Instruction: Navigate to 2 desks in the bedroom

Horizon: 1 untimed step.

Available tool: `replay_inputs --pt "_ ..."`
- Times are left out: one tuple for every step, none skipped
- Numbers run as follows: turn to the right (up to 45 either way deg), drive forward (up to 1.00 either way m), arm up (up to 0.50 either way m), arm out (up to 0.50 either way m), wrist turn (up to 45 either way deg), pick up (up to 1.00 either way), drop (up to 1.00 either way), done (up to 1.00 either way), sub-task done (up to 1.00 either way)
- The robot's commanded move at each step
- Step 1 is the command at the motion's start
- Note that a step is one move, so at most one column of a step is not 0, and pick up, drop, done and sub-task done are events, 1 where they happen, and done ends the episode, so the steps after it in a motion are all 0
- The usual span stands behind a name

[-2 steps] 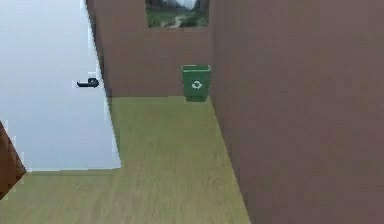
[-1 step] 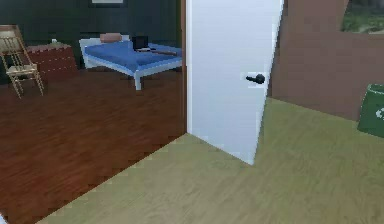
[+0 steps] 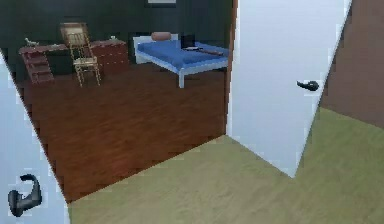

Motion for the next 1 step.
replay_inputs --pt "0.0 0.55 0.0 0.0 0.0 0.0 0.0 0.0 0.0"
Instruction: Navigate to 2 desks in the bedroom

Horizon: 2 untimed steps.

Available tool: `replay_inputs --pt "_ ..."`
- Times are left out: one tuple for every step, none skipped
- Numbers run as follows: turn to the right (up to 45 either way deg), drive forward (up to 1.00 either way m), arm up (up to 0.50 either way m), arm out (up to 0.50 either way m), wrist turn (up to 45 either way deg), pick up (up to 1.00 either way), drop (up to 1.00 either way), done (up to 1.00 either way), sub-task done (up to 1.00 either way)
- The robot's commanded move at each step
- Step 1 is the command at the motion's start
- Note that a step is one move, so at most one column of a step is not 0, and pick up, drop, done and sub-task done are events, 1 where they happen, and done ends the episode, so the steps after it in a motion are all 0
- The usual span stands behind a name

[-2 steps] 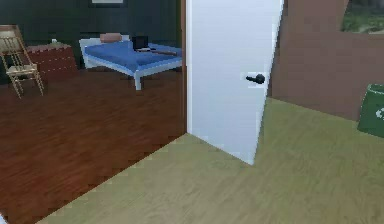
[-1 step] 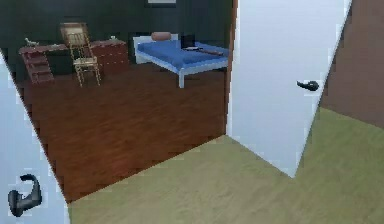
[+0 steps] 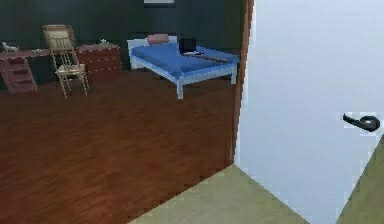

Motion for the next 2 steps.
replay_inputs --pt "-33.0 0.0 0.0 0.0 0.0 0.0 0.0 0.0 0.0" --pt "0.0 1.0 0.0 0.0 0.0 0.0 0.0 0.0 0.0"
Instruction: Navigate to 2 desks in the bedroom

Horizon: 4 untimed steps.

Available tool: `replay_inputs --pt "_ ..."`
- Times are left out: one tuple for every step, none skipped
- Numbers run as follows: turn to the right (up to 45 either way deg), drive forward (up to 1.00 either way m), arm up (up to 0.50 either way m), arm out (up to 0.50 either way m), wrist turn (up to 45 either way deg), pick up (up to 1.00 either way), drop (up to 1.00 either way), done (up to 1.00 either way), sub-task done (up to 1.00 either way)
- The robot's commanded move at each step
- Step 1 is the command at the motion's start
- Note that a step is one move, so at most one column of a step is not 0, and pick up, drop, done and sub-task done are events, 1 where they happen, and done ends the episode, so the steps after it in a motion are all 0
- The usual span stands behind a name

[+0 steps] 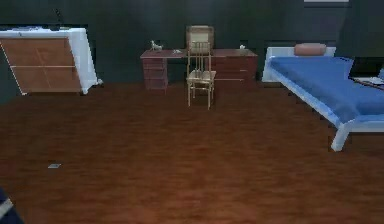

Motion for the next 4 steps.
replay_inputs --pt "0.0 0.35 0.0 0.0 0.0 0.0 0.0 0.0 0.0" --pt "-45.0 0.0 0.0 0.0 0.0 0.0 0.0 0.0 0.0" --pt "-15.0 0.0 0.0 0.0 0.0 0.0 0.0 0.0 0.0" --pt "0.0 0.15 0.0 0.0 0.0 0.0 0.0 0.0 0.0"
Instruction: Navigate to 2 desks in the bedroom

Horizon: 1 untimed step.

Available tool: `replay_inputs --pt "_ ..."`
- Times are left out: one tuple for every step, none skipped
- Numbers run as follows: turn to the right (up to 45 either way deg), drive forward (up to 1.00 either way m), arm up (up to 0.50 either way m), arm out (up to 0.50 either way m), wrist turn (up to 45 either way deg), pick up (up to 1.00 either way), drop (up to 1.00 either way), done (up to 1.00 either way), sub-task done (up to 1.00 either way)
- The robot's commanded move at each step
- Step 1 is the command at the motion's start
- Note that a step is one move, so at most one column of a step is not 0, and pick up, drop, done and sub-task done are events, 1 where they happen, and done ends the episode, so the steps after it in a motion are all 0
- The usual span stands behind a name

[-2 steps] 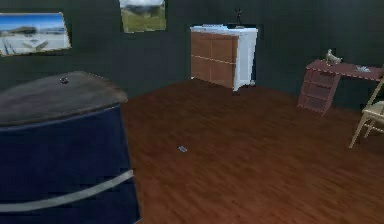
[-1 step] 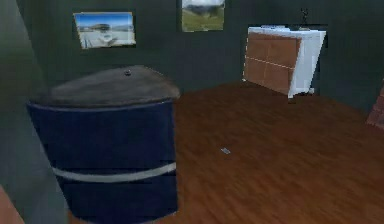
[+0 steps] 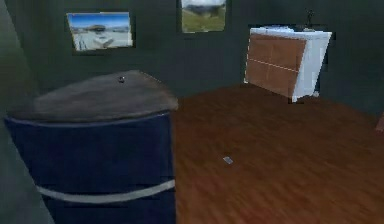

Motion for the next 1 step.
replay_inputs --pt "-24.0 0.0 0.0 0.0 0.0 0.0 0.0 0.0 0.0"
